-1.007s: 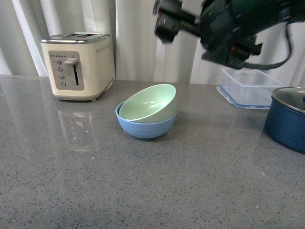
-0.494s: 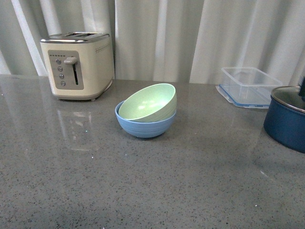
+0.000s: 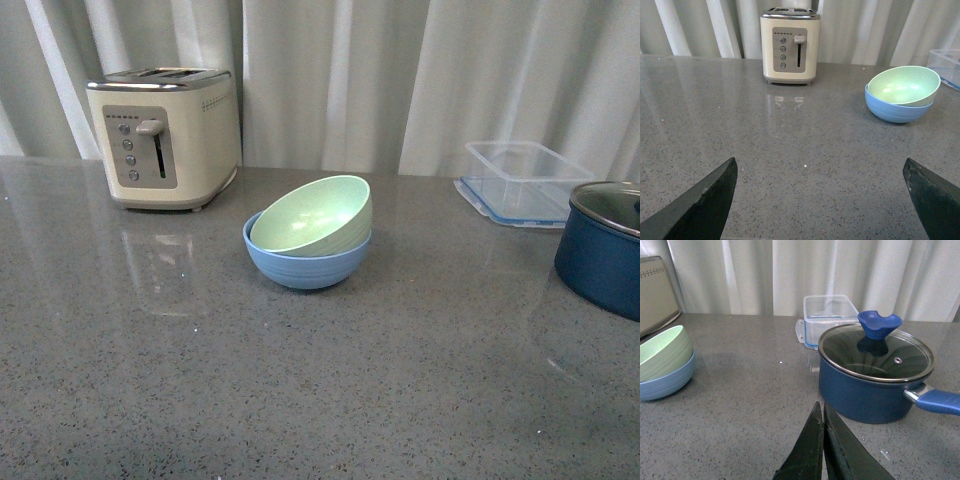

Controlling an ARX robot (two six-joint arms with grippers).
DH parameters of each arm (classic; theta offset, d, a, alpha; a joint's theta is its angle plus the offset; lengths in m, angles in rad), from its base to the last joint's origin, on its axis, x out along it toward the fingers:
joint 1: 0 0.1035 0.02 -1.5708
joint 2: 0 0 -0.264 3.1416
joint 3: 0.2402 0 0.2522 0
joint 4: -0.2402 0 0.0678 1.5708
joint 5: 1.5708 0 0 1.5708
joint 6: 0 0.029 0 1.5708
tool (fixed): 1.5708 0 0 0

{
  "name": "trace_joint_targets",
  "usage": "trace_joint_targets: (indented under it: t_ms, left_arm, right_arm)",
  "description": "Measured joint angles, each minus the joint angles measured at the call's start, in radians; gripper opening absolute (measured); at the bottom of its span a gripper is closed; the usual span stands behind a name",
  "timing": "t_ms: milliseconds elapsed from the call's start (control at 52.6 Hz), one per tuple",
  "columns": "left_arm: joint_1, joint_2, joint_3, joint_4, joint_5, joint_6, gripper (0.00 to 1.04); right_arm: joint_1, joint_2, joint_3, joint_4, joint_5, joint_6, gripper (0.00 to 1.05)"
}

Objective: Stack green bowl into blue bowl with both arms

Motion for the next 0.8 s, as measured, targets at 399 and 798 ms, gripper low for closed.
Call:
trace_joint_targets:
  t_ms: [399,798]
  left_arm:
    - [0.000,0.000,0.000,0.000,0.000,0.000,0.98]
    - [0.000,0.000,0.000,0.000,0.000,0.000,0.98]
  right_arm:
    - [-0.106,-0.245,-0.114,-0.131,-0.100,0.000,0.01]
    - [-0.107,-0.462,-0.172,-0.285,-0.103,0.000,0.01]
